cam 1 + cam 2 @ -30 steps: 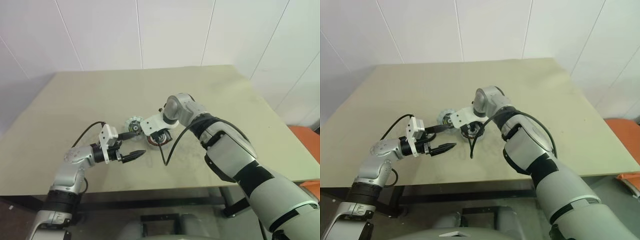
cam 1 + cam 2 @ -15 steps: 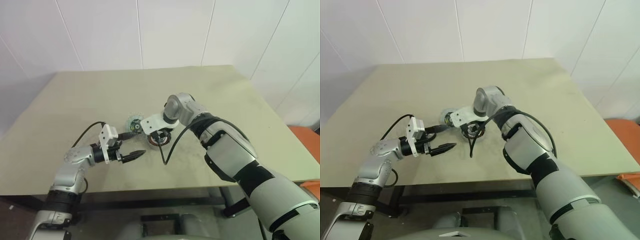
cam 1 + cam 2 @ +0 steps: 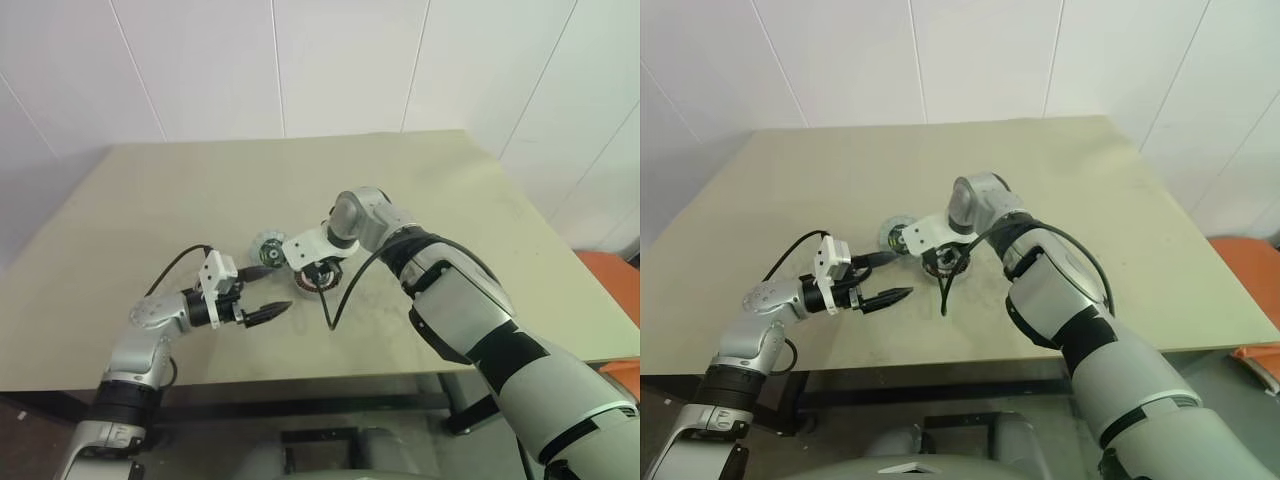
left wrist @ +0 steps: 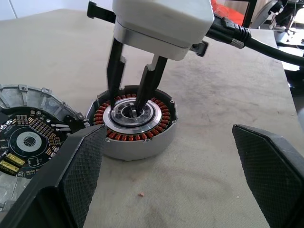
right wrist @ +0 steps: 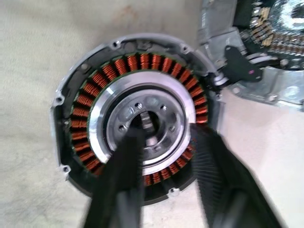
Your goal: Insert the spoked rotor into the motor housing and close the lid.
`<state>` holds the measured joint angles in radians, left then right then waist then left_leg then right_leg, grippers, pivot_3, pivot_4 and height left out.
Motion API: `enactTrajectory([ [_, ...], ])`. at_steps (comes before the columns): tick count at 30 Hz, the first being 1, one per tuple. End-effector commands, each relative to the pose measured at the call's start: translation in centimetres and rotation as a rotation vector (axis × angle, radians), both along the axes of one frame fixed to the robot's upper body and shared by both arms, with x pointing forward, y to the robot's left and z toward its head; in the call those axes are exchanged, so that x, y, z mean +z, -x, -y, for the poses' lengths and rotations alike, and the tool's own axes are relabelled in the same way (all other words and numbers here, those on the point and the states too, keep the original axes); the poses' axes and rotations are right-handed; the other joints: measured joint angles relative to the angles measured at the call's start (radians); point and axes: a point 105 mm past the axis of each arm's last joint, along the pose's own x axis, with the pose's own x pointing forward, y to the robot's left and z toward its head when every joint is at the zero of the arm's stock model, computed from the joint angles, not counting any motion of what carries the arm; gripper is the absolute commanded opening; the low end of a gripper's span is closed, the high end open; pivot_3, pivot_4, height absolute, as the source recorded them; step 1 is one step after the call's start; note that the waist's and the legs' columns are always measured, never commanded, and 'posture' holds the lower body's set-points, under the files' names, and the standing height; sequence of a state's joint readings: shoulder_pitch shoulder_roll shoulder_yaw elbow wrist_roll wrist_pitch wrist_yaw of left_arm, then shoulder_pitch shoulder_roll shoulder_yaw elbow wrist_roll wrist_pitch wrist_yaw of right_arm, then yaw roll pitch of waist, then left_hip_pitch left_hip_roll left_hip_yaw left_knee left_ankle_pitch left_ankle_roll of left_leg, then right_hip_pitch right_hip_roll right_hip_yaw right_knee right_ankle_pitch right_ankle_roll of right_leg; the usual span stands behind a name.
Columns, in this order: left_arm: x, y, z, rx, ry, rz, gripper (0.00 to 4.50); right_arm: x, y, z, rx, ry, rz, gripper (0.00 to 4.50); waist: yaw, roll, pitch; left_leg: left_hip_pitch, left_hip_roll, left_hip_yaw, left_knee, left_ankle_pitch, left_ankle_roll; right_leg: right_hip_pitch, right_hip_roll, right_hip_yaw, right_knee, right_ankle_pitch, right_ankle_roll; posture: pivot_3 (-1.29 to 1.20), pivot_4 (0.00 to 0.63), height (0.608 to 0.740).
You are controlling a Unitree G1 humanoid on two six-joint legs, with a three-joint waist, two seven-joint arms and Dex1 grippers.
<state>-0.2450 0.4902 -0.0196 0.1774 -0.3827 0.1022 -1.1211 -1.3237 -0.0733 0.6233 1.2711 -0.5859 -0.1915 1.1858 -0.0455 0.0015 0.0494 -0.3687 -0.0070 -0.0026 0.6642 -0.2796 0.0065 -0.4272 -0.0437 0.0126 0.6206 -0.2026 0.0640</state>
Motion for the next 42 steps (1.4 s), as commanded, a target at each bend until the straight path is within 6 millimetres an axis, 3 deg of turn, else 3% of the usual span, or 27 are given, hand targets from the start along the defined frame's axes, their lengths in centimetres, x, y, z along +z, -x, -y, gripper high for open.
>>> enactTrajectory([
  [1,0.8,-0.2,0.1,-0.011,0.001,0.037,4.5,0.9,-0.4,0.0,0.006,-0.003,0.03,0.01,0.0,0.0,0.0,0.0,0.0,0.0,0.0,0.0,0.0,0.0,0.0,0.0,0.0,0.0,0.0,0.0,0.0,0.74],
  [18,0.7,-0.2,0.2,-0.009,0.0,0.033,4.5,0.8,-0.6,-0.3,0.002,-0.019,0.049,0.01,0.0,0.0,0.0,0.001,0.0,0.0,0.001,0.0,0.0,0.0,0.0,0.0,0.003,0.0,0.0,0.0,0.0,0.74],
  [19,0.7,-0.2,0.2,-0.009,0.0,0.034,4.5,0.8,-0.6,-0.2,0.001,-0.018,0.053,0.5,0.0,0.0,0.0,0.001,0.0,0.0,0.001,0.0,0.0,0.0,0.0,0.0,0.003,0.0,0.0,0.0,0.0,0.74],
  [23,0.7,-0.2,0.3,-0.009,-0.001,0.032,4.5,0.9,-0.9,-0.3,-0.003,-0.021,0.081,1.62,-0.001,0.0,0.0,0.002,0.0,0.0,0.001,0.0,0.0,0.0,0.0,0.0,0.004,0.0,0.0,0.0,0.0,0.74],
  [40,0.5,-0.2,0.4,-0.014,-0.002,0.03,4.5,2.7,-1.5,-0.1,0.013,-0.017,0.121,1.62,-0.001,0.0,0.0,0.003,0.0,0.0,0.001,0.0,0.0,0.0,0.001,0.001,0.006,0.0,0.0,0.0,0.0,0.74],
  [42,0.5,-0.2,0.5,-0.015,-0.003,0.029,4.5,2.7,-1.3,-0.2,0.02,-0.016,0.112,1.23,-0.002,0.0,0.0,0.003,0.0,0.0,0.001,0.0,0.0,0.0,0.001,0.001,0.006,0.0,0.0,0.0,0.0,0.74],
])
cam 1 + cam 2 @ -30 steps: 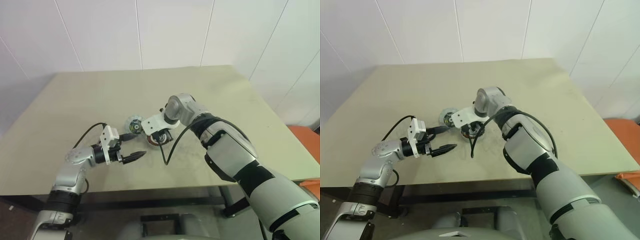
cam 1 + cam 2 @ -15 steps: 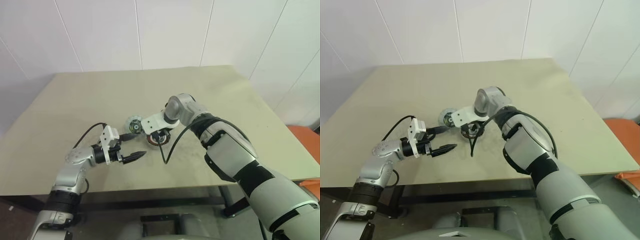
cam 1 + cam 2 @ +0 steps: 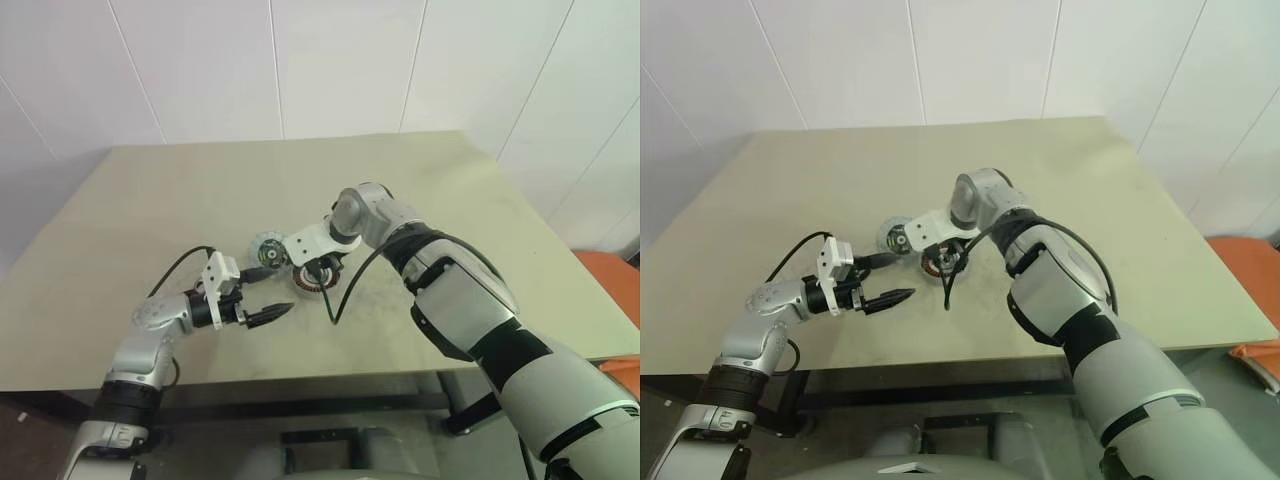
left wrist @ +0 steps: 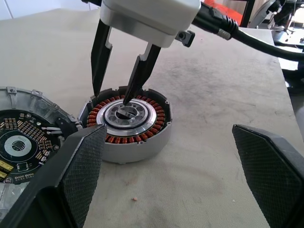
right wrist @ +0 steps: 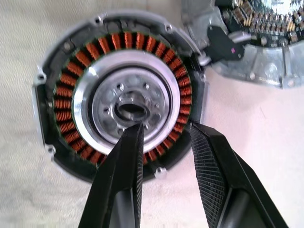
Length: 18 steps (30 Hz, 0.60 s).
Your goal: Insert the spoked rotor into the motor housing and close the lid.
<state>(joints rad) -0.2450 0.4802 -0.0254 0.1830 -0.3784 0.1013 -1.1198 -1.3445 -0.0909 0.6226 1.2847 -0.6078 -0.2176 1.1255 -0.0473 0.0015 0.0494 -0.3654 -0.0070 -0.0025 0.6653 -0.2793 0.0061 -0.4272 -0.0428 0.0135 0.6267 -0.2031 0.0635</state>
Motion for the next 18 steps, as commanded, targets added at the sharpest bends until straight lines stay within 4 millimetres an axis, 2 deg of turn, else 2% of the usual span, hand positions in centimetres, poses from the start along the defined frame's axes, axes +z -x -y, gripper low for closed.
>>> enactTrajectory([
  [1,0.7,-0.2,0.2,-0.012,-0.007,0.036,4.5,1.8,-0.3,-0.6,0.027,-0.011,0.028,1.02,0.0,0.0,0.0,0.0,0.0,0.0,0.0,0.0,0.0,0.0,0.0,0.0,0.0,0.0,0.0,0.0,0.0,0.74],
  [4,0.7,-0.2,0.2,-0.012,-0.009,0.035,4.5,1.6,0.1,-0.9,0.038,-0.016,-0.001,0.02,-0.001,0.0,0.0,0.0,0.0,0.0,0.0,0.0,0.0,0.0,0.0,0.0,0.0,0.0,0.0,0.0,0.0,0.74],
  [10,0.6,-0.2,0.2,-0.011,-0.012,0.032,4.5,0.7,1.0,-1.7,0.035,-0.053,-0.062,0.02,-0.004,0.0,0.0,0.002,0.0,0.0,0.0,0.0,0.0,0.0,0.001,0.001,0.002,0.0,-0.001,0.0,0.0,0.74],
  [18,0.4,-0.1,0.2,-0.01,-0.013,0.027,4.5,0.6,1.3,-3.2,0.008,-0.138,-0.08,0.02,-0.017,0.0,0.0,0.002,0.0,0.0,0.0,0.0,0.0,0.0,0.001,0.001,0.002,-0.001,-0.001,0.0,0.0,0.74],
])
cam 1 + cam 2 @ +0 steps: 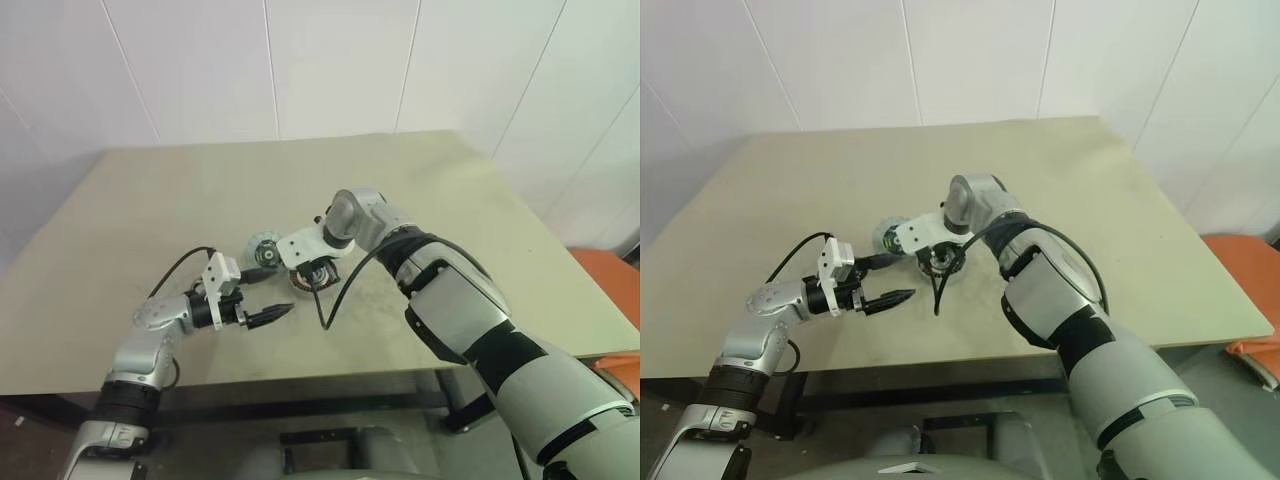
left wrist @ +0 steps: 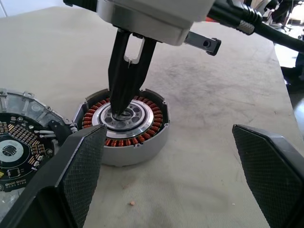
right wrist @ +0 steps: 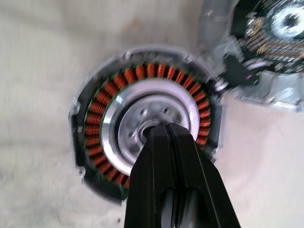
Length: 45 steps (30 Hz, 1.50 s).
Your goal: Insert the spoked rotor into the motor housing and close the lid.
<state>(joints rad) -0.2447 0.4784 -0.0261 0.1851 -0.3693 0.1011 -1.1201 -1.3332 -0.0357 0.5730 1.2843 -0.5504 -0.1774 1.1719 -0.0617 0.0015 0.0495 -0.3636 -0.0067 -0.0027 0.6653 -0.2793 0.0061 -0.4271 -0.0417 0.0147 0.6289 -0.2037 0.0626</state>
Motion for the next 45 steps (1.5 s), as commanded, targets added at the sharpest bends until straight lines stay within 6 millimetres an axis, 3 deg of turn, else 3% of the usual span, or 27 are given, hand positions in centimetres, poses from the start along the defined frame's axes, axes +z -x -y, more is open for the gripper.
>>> enactTrajectory([
  [1,0.6,-0.1,0.1,-0.01,-0.006,0.029,4.5,1.0,-0.1,-1.0,0.001,-0.056,0.017,0.02,-0.005,0.0,0.0,0.0,0.0,0.0,0.0,0.0,0.0,0.0,0.0,0.0,0.0,0.0,0.0,0.0,0.0,0.74],
  [11,0.5,0.0,0.1,-0.01,-0.007,0.029,4.5,-0.1,-0.4,0.0,-0.029,-0.019,0.033,0.02,-0.007,0.0,0.0,0.0,0.0,0.0,0.0,0.0,0.0,0.0,0.0,0.0,0.0,0.0,0.0,0.0,0.0,0.74],
  [19,0.5,-0.1,0.2,-0.012,-0.007,0.029,4.5,0.4,-1.7,1.3,-0.036,0.05,0.137,0.02,-0.006,0.0,0.0,0.002,0.0,0.0,0.0,0.0,0.0,0.002,-0.001,0.0,0.0,0.0,0.0,0.0,0.0,0.74],
  [28,0.4,-0.2,0.3,-0.01,-0.01,0.03,4.5,1.7,-2.1,1.0,-0.043,0.016,0.156,0.02,-0.009,0.0,0.0,0.005,0.0,0.0,0.0,0.0,0.0,0.003,0.001,0.002,0.001,0.0,0.0,0.0,0.0,0.74],
  [34,0.4,-0.2,0.3,-0.01,-0.012,0.032,4.5,2.6,-1.0,-0.6,-0.021,-0.087,0.065,0.02,-0.009,0.0,0.0,0.005,0.0,0.0,0.0,0.0,0.0,0.003,0.001,0.002,0.001,0.0,0.0,0.0,0.0,0.74],
  [38,0.3,-0.2,0.3,-0.013,-0.017,0.031,4.5,2.9,-0.9,-0.6,-0.016,-0.091,0.045,0.02,-0.009,0.0,0.0,0.005,0.0,0.0,0.0,0.0,0.0,0.003,0.001,0.003,0.001,0.0,0.0,0.0,0.0,0.74],
  [42,0.4,-0.3,0.3,-0.012,-0.018,0.033,4.5,2.6,-0.7,-0.3,-0.018,-0.076,0.029,0.83,-0.009,0.0,0.0,0.005,0.0,0.0,0.0,0.0,0.0,0.003,0.001,0.003,0.001,0.0,0.0,0.0,0.0,0.74],
  [45,0.4,-0.3,0.3,-0.012,-0.019,0.034,4.5,2.1,-1.0,0.2,-0.028,-0.045,0.051,1.9,-0.009,0.0,0.0,0.005,0.0,0.0,0.0,0.0,0.0,0.003,0.001,0.003,0.001,0.0,0.0,0.0,0.0,0.74],
])
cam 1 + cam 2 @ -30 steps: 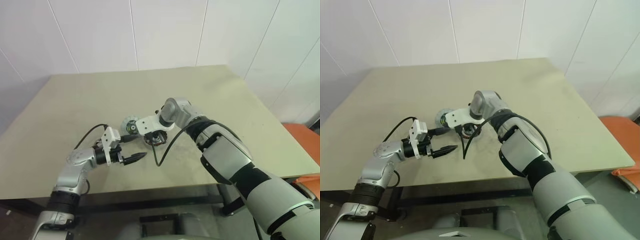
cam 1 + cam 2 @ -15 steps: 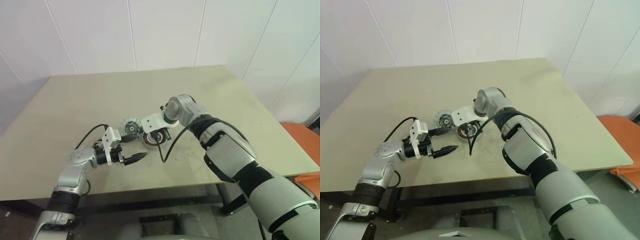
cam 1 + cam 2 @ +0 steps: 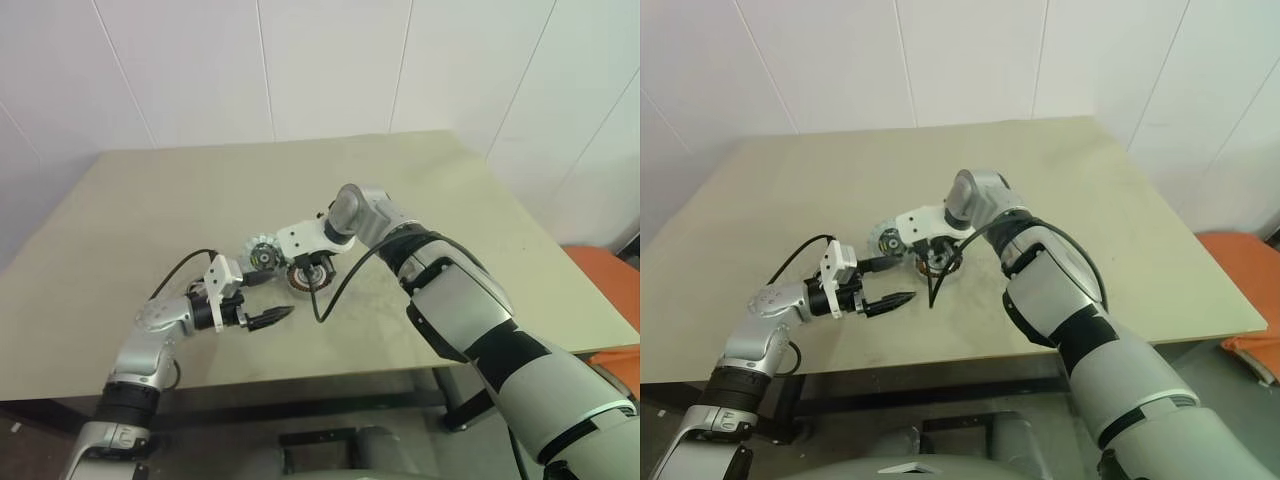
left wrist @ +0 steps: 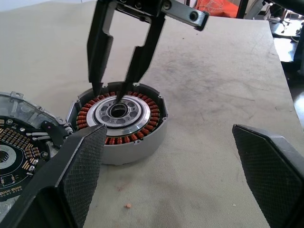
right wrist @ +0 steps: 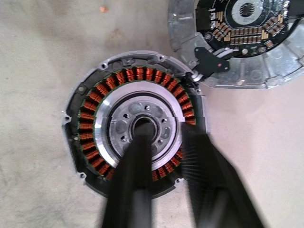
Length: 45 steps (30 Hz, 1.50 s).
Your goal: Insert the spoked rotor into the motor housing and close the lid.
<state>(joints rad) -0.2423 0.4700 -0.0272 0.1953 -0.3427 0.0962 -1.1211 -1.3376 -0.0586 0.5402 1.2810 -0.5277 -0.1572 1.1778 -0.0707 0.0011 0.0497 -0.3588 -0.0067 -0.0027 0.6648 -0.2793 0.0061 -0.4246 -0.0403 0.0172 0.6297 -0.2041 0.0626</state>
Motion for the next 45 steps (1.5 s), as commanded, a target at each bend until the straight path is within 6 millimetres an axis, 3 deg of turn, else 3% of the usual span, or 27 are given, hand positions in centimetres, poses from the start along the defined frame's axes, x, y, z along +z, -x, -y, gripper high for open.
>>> enactTrajectory([
  [1,0.9,-0.4,0.2,-0.014,-0.002,0.042,4.5,1.3,-0.6,-0.3,0.014,0.008,0.072,2.19,0.0,0.0,0.0,0.0,0.0,0.0,0.0,0.0,0.0,0.0,0.0,0.0,0.0,0.0,0.0,0.0,0.0,0.74],
  [6,0.9,-0.4,0.2,-0.015,-0.006,0.044,4.5,1.3,-0.9,-0.2,0.01,0.011,0.102,3.86,0.0,0.0,0.0,0.0,0.0,0.0,0.0,0.0,0.0,0.0,0.0,0.0,0.0,0.0,0.0,0.0,0.0,0.74],
  [20,0.8,-0.3,0.3,-0.015,-0.004,0.043,4.5,0.6,-1.4,-0.3,-0.017,-0.003,0.158,3.86,0.0,0.0,0.0,0.0,0.0,0.0,0.0,0.0,0.0,0.0,0.0,0.0,0.0,0.0,0.0,0.0,0.0,0.74],
  [30,0.8,-0.4,0.3,-0.016,-0.004,0.046,4.5,-1.2,-0.9,0.2,-0.033,0.004,0.115,3.86,-0.001,-0.001,0.0,0.003,0.0,0.0,0.0,0.0,0.0,0.002,0.001,0.001,0.0,-0.002,0.003,0.0,0.0,0.74],
  [37,0.7,-0.4,0.3,-0.021,-0.007,0.046,4.5,-0.7,-0.7,-0.7,-0.052,-0.05,0.091,3.86,-0.002,-0.002,-0.001,0.005,0.002,-0.002,0.0,0.0,0.0,0.003,0.005,0.003,0.0,-0.002,0.002,0.0,0.0,0.74],
  [45,0.7,-0.5,0.3,-0.017,-0.008,0.049,4.5,-1.4,-1.1,-0.3,-0.072,-0.025,0.124,3.86,-0.002,-0.002,-0.001,0.005,0.005,-0.004,-0.001,0.0,0.0,0.002,0.01,0.004,0.0,-0.002,-0.003,0.0,0.0,0.74],
])
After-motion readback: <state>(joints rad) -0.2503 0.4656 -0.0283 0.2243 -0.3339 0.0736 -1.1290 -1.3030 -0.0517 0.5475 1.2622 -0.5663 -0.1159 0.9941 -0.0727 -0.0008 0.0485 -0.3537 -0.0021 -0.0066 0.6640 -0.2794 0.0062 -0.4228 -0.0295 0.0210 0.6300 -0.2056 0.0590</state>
